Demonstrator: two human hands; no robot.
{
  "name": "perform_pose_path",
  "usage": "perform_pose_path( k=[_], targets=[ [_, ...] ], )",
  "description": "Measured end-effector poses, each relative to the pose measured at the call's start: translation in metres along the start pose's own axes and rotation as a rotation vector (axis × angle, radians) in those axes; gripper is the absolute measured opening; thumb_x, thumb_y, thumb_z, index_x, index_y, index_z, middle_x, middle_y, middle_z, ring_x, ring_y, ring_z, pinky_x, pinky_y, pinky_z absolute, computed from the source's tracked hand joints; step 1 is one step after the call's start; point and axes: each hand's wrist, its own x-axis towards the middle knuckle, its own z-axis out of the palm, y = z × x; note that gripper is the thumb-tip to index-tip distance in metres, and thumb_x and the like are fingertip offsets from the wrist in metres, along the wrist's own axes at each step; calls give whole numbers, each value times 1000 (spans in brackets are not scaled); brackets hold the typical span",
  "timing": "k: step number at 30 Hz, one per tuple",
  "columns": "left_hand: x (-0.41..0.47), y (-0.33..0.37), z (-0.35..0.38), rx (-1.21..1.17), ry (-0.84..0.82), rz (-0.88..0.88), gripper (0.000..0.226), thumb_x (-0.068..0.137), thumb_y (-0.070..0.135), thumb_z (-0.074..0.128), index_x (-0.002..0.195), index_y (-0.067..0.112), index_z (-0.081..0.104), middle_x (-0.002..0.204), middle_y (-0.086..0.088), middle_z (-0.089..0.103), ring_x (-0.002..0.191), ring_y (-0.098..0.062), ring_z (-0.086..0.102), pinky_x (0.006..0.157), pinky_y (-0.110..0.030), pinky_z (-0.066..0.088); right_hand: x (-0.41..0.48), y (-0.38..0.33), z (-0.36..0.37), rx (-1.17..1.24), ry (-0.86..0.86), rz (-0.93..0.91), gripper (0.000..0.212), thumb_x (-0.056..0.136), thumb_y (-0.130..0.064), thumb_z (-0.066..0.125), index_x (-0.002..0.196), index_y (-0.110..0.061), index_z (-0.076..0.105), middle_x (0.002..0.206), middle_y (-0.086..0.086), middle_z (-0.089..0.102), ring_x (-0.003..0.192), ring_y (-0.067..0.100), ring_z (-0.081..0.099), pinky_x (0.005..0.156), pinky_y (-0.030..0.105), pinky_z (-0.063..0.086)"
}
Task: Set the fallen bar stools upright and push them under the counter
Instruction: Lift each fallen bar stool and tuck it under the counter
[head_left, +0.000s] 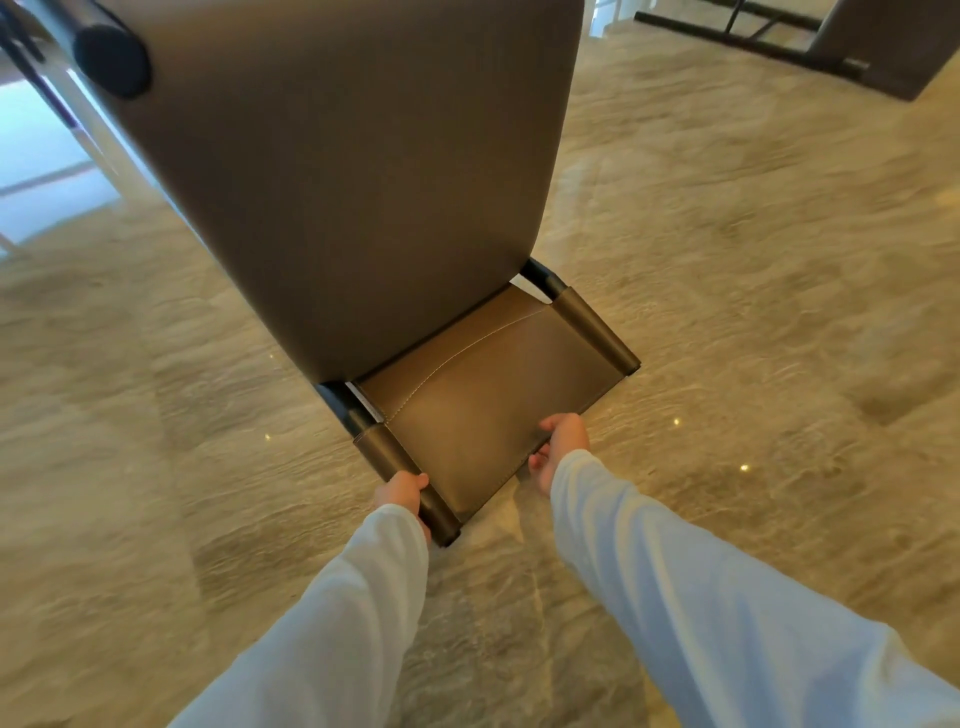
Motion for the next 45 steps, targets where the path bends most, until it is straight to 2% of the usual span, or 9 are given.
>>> perform_pose_path(
  k=[9,15,23,27,30,35,37,40,45],
  targets=[
    [-86,47,-14,78,48,56,52,82,-1,57,131,6,43,120,-16,56,109,-37,54,96,-47,43,-103,-40,7,66,-34,-18,15,80,-15,45,94,-13,44,85,6,40,69,20,40,52,28,38],
    [-185,110,-41,159,25,41,60,78,-1,60,134,3,40,128,-21,53,116,-41,51,101,-51,41,-221,-87,29,63,-46,-42,45,88,-28,40,129,-11,47,127,12,51,92,24,51,64,27,46],
    [-327,237,-88,68,47,48,64,73,2,63,133,6,42,123,-20,57,108,-41,57,96,-52,46,-391,-165,93,42,-96,-101,32,85,-26,40,111,-11,53,81,6,48,58,16,41,49,22,36],
    [-388,325,-104,54,111,125,57,76,7,65,129,5,45,122,-20,57,107,-38,58,96,-49,47,-468,-216,148,39,-156,-115,31,85,-31,44,104,-9,54,83,8,53,62,18,53,52,24,47],
    [-421,395,-112,2,134,240,55,76,7,68,127,3,45,122,-20,55,109,-38,56,95,-49,48,-516,-257,200,106,-217,-144,19,86,-28,46,81,-10,46,70,4,37,36,15,48,55,26,55],
    [-460,497,-110,-17,103,378,41,78,0,65,116,1,50,106,-14,55,103,-34,56,96,-44,47,-568,-313,276,209,-343,-172,20,85,-27,50,98,-13,46,70,1,27,23,12,38,65,33,60],
    [-475,532,-108,109,75,441,25,78,3,63,102,3,58,96,-14,58,95,-32,56,90,-36,48,-588,-334,304,218,-402,-177,36,86,-31,51,118,-14,47,79,6,37,32,13,50,65,34,60],
    [-495,575,-106,560,149,646,38,80,8,58,117,7,61,116,-17,58,103,-28,55,94,-33,42,-610,-365,343,200,-492,-190,60,87,-38,51,141,-18,34,138,14,33,107,28,55,63,35,58],
    [-508,633,-91,1296,282,994,55,84,15,49,139,19,42,151,-6,31,145,-25,12,115,-36,20,-625,-404,393,199,-537,-224,66,84,-46,53,142,-20,34,135,9,33,70,17,42,67,38,60]
  ],
)
